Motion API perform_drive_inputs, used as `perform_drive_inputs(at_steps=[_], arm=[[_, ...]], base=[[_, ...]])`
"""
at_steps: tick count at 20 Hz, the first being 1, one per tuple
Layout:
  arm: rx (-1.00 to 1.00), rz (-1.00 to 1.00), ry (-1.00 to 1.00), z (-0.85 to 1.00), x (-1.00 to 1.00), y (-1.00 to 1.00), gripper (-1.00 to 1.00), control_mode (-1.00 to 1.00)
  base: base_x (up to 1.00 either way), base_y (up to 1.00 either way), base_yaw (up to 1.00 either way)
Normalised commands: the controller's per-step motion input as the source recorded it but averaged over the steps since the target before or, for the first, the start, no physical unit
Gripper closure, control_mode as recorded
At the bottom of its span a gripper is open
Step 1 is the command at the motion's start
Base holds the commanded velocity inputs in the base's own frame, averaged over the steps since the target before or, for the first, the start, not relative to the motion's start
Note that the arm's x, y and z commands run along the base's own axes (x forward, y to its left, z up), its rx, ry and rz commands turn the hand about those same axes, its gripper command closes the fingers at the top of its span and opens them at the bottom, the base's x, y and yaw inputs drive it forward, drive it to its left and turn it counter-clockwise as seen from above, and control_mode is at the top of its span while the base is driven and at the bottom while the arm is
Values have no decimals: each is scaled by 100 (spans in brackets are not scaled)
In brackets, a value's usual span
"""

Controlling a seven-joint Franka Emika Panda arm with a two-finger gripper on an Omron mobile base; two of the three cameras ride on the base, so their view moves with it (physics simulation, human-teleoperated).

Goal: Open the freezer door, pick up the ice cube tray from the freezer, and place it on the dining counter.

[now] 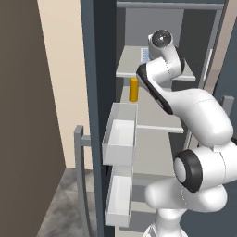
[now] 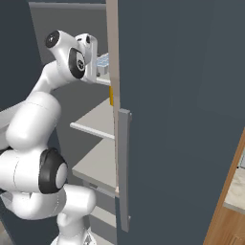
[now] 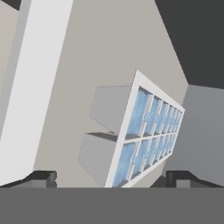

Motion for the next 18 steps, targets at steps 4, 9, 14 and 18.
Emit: perform_drive_inputs(at_steps=[4,9,14,18], arm=[[0,0,0,-9,29,-4,-100,-100],[0,0,0,0,30,-1,-100,-100],[0,0,0,0,34,0,-100,-100],[0,0,0,0,36,0,-100,-100]], base=[[0,0,0],[0,0,0],[0,0,0],[0,0,0]])
